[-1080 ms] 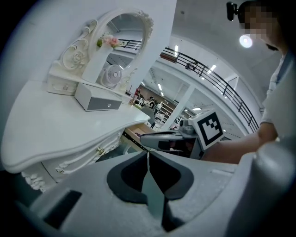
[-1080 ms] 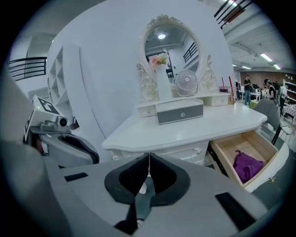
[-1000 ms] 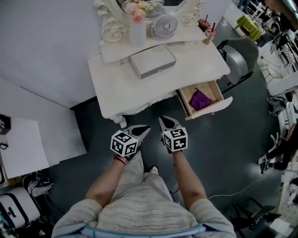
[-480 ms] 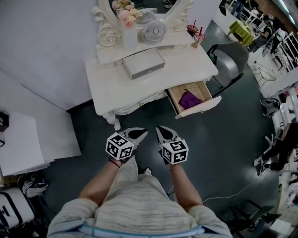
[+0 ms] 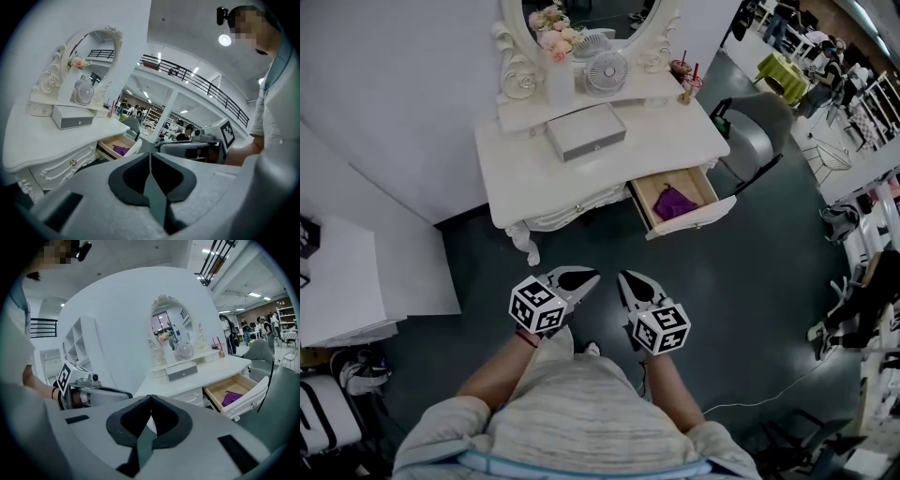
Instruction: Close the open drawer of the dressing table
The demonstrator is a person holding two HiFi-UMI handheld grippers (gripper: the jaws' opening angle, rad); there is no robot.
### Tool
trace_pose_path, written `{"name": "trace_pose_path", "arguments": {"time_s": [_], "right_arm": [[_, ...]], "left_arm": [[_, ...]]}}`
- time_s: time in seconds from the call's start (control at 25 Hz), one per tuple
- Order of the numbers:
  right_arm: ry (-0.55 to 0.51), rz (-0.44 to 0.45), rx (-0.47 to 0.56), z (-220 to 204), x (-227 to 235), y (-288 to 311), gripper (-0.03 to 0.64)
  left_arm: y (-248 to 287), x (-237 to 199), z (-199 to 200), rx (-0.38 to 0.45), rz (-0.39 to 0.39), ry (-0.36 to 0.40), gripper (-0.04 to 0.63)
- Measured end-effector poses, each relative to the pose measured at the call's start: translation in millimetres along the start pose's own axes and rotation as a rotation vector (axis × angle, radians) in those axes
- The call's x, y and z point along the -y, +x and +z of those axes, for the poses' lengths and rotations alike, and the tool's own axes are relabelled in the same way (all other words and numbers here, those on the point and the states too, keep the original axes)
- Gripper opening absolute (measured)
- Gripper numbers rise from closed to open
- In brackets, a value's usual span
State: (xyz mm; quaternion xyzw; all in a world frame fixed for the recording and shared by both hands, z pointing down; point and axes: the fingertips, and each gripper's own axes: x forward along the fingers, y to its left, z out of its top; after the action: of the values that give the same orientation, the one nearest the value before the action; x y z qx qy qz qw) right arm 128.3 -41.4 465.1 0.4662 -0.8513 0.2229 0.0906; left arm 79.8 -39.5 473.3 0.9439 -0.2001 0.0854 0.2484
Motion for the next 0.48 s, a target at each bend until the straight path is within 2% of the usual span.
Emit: {"name": "trace_pose_path", "arguments": {"time_s": [0.48], "right_arm": [[-0.02,0.025,0.011,4.2,-22.7,-39.1,0.009]], "left_arm": [[-25.5,22.8,12.9,0.05,0.013,0.02,0.023]]}}
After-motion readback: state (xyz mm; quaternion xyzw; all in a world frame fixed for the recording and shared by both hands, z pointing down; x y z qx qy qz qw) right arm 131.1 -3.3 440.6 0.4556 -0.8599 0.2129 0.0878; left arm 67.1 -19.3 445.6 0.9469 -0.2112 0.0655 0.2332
